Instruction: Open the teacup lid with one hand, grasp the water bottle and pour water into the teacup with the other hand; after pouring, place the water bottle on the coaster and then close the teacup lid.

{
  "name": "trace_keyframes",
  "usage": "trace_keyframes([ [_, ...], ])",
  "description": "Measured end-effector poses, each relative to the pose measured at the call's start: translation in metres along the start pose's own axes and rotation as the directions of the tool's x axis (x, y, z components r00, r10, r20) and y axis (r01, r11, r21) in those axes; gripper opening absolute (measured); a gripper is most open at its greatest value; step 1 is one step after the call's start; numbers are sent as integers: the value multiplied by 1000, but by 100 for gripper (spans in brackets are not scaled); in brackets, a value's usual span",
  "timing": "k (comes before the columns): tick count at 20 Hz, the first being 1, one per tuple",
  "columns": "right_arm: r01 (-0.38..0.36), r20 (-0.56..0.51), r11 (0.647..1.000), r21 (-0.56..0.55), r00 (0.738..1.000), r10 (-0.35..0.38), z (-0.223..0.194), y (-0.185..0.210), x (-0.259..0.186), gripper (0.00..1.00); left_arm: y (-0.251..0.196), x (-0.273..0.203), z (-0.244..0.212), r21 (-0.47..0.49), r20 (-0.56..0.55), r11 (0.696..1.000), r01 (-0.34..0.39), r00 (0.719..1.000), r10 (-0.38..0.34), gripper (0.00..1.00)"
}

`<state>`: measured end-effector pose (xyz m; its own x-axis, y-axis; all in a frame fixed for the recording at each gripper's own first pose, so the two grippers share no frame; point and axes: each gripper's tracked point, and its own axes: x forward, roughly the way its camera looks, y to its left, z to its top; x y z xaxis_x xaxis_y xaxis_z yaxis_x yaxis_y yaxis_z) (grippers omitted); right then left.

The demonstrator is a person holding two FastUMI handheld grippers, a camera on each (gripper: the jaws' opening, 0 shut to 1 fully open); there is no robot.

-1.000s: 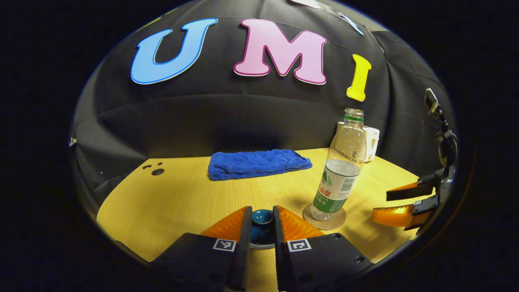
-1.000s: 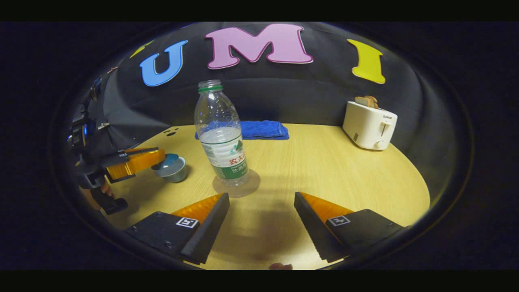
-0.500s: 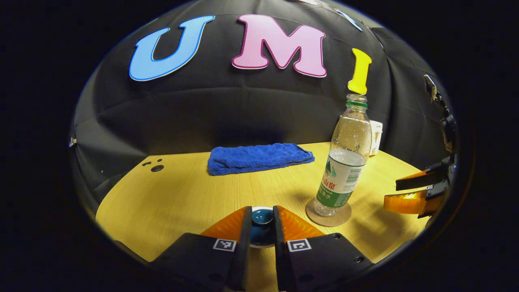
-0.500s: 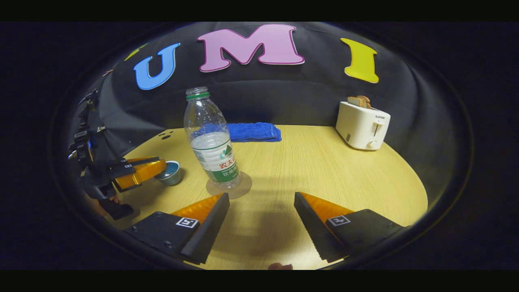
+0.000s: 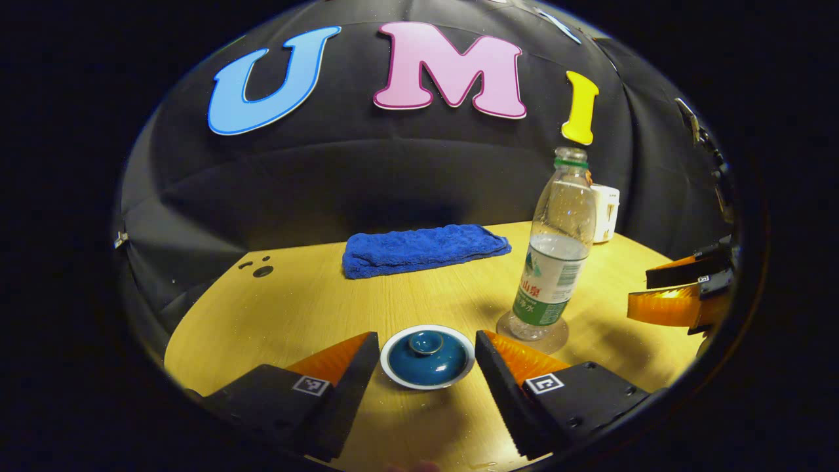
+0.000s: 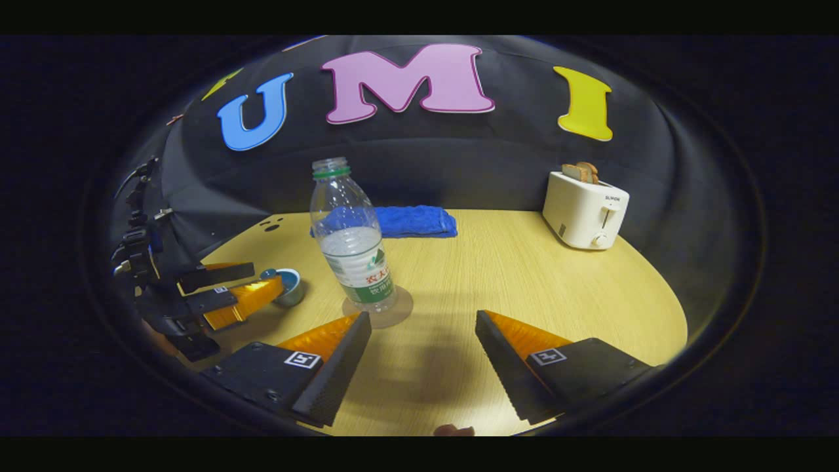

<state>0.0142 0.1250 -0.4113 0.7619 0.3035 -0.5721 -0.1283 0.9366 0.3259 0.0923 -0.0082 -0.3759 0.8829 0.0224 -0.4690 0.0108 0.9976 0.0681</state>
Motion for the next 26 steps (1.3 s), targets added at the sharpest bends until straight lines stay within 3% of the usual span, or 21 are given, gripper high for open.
trace_keyframes([
  [8,-38,98,999,-3,994,38,67,39,-58,99,12,-70,61,-24,21,1000,-6,1000,6,96],
  [13,-43,193,999,-33,980,48,118,62,-102,99,24,-117,135,-64,131,998,-10,991,19,96],
  [18,-10,289,998,-63,957,27,171,68,-138,99,24,-159,195,-36,242,999,19,970,-10,95],
  [26,51,383,995,-91,924,-12,212,62,-180,99,14,-196,214,-7,282,999,42,959,-39,96],
])
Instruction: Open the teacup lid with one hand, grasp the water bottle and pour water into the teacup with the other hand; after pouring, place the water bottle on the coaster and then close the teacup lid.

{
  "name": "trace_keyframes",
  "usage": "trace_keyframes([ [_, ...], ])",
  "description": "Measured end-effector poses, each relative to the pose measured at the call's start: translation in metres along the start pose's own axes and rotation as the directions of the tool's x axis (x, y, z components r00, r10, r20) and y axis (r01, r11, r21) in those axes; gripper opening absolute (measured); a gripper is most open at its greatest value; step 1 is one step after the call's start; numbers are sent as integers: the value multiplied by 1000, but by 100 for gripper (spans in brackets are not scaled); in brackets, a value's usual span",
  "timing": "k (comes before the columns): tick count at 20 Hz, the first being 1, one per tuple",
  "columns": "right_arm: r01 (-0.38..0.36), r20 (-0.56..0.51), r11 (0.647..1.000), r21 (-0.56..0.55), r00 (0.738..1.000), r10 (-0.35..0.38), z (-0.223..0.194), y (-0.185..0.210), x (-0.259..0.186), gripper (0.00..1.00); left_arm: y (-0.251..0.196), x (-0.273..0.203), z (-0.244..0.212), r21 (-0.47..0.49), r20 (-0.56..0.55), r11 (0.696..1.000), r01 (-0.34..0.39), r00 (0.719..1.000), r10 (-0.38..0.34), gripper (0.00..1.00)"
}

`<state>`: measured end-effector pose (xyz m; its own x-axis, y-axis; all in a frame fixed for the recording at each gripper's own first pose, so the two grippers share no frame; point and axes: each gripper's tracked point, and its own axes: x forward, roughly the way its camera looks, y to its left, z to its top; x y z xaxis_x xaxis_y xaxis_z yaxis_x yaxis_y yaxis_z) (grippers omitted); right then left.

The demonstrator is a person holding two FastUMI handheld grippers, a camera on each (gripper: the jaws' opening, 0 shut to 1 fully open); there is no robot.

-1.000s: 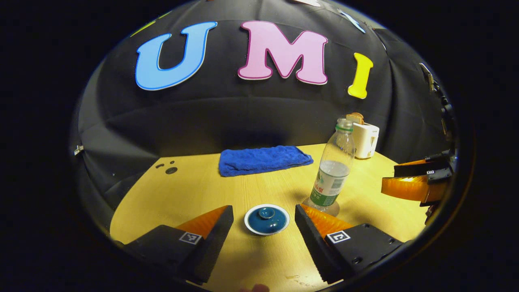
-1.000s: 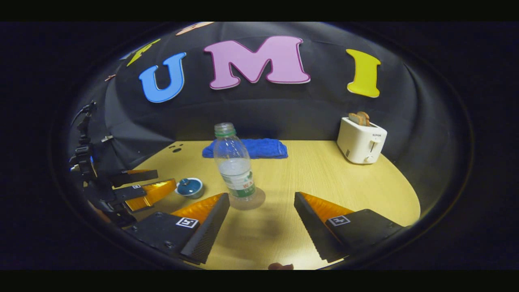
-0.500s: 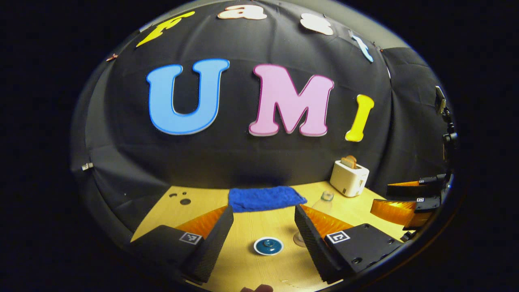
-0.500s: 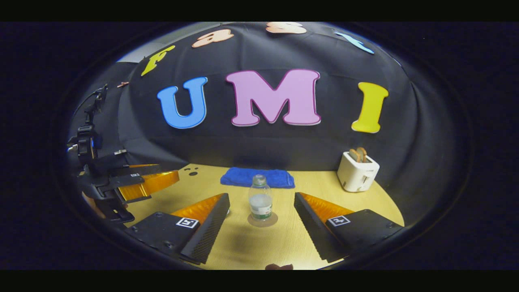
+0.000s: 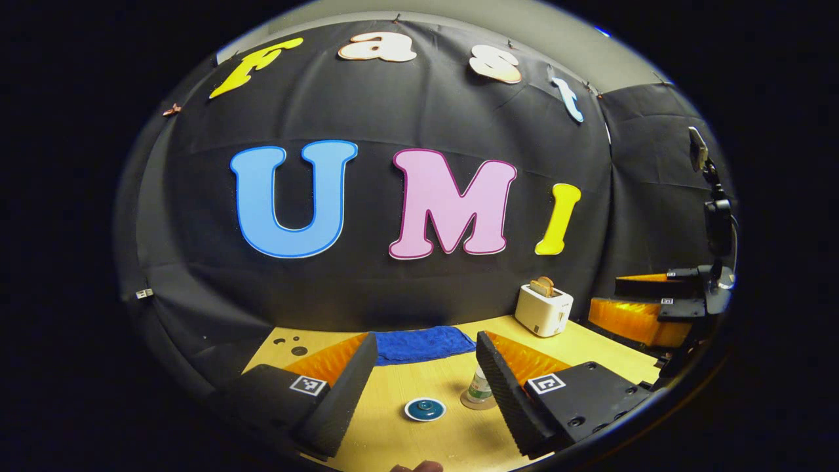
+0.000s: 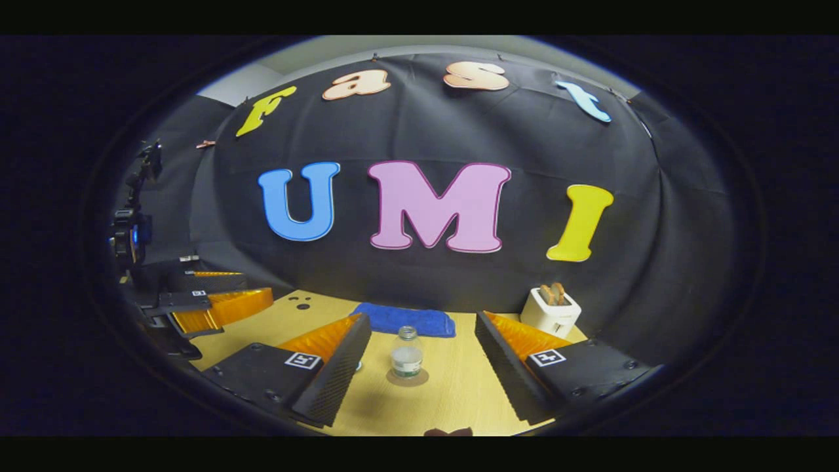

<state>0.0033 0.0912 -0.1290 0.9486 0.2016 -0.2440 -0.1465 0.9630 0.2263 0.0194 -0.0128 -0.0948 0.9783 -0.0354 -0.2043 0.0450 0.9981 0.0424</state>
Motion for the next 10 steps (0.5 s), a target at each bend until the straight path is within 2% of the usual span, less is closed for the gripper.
trace_keyframes([
  [10,-6,35,1000,-9,999,6,18,-17,-10,99,-18,-8,14,-4,24,1000,-19,1000,19,95],
])
